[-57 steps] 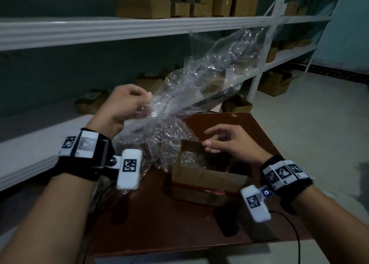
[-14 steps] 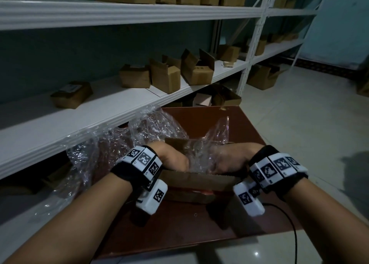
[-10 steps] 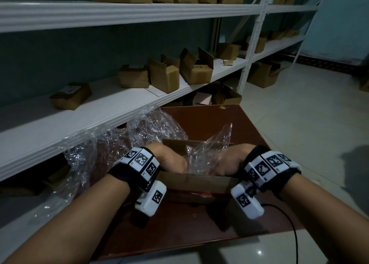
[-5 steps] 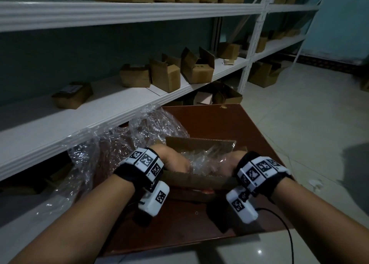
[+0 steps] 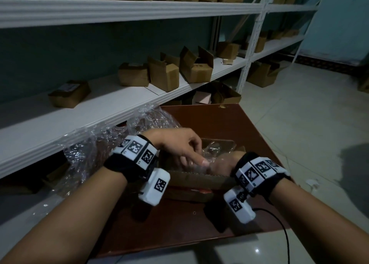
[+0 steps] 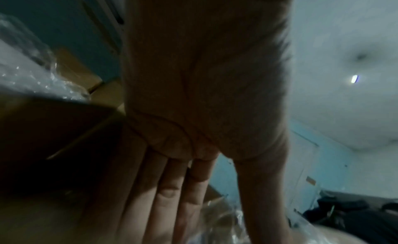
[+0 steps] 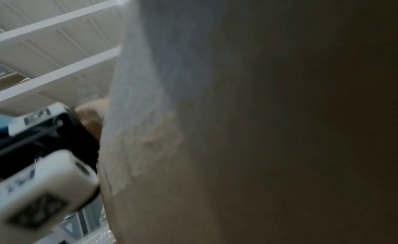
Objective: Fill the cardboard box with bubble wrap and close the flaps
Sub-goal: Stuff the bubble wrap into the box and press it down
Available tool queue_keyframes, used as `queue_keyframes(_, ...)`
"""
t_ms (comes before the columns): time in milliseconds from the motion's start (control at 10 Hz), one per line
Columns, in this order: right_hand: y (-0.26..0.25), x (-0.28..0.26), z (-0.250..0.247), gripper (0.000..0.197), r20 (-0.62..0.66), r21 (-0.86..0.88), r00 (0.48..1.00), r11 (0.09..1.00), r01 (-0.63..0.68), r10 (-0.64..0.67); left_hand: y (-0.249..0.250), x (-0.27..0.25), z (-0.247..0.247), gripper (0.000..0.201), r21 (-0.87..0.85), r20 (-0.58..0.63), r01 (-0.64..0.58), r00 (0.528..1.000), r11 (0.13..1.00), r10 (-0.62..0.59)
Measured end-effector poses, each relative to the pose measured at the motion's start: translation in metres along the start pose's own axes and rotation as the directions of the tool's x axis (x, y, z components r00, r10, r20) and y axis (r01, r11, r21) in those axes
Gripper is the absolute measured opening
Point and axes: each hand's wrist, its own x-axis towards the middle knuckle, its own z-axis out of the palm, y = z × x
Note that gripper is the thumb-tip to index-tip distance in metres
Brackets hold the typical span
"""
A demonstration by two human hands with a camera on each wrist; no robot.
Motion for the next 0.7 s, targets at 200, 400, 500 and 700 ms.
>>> queue_keyframes(200, -0.012, 0.040, -0.053, 0.022, 0.612, 0.778, 0.655, 0.486, -0.398, -0.444, -0.016, 0.012, 0.009, 0.022, 0.186, -0.017, -0.049, 0.998, 0.981, 0.053)
queue_keyframes(400, 0.013, 0.039, -0.065, 0.012, 0.846, 0.507, 0.524, 0.454, -0.733, -0.100, -0.025, 0.022, 0.011, 0.009, 0.434, -0.102, 0.092, 0.993, 0.896, -0.052)
queue_keyframes(500, 0.023, 0.038, -0.073, 0.022, 0.719, 0.622, 0.676, 0.284, -0.730, 0.163, -0.022, 0.027, 0.015, 0.013, 0.491, -0.114, 0.133, 0.990, 0.861, -0.088)
queue_keyframes(700, -0.001, 0.039, -0.062, 0.035, 0.669, 0.537, 0.725, 0.568, -0.623, 0.162, -0.025, 0.024, 0.014, 0.030, 0.529, -0.127, 0.181, 0.983, 0.829, -0.134)
